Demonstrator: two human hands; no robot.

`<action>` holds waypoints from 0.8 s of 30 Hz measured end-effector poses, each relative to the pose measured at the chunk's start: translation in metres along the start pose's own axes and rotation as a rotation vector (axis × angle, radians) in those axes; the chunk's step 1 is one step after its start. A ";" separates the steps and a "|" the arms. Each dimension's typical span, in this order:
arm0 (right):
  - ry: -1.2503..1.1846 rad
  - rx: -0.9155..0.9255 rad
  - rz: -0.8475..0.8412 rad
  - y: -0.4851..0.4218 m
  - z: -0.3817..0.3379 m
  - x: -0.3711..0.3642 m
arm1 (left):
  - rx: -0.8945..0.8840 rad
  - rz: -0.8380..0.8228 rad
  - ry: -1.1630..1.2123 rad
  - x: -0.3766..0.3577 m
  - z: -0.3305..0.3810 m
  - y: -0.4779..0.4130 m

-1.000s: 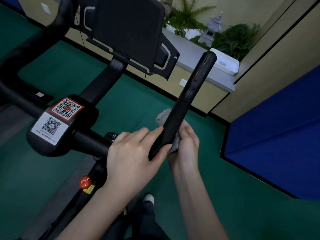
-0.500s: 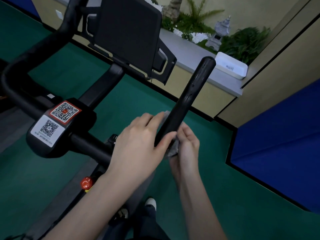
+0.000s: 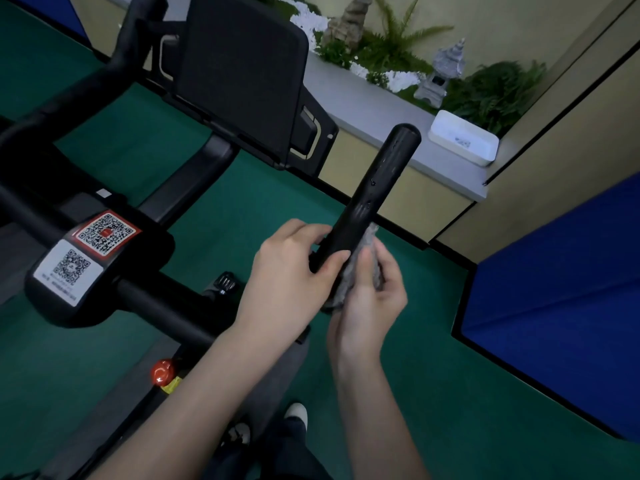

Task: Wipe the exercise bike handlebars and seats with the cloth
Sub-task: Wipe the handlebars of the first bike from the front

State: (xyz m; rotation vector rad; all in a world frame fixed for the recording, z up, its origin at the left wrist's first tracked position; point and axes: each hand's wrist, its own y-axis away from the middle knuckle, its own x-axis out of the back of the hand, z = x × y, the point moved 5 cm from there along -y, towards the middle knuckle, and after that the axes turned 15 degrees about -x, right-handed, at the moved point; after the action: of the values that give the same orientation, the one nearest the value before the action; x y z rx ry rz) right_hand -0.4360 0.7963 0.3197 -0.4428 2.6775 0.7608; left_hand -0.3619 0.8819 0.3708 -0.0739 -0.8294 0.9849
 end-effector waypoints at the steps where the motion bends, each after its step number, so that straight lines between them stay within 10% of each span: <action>1: -0.007 0.035 0.016 -0.005 -0.006 -0.003 | 0.001 0.007 0.000 0.000 0.000 0.000; 24: 0.069 0.222 0.038 -0.002 -0.011 -0.003 | 0.016 -0.005 -0.007 -0.002 -0.002 0.000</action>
State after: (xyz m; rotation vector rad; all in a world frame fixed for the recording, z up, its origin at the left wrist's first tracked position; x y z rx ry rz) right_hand -0.4353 0.7894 0.3287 -0.3682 2.8001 0.4574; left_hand -0.3615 0.8807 0.3678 -0.0546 -0.8271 0.9874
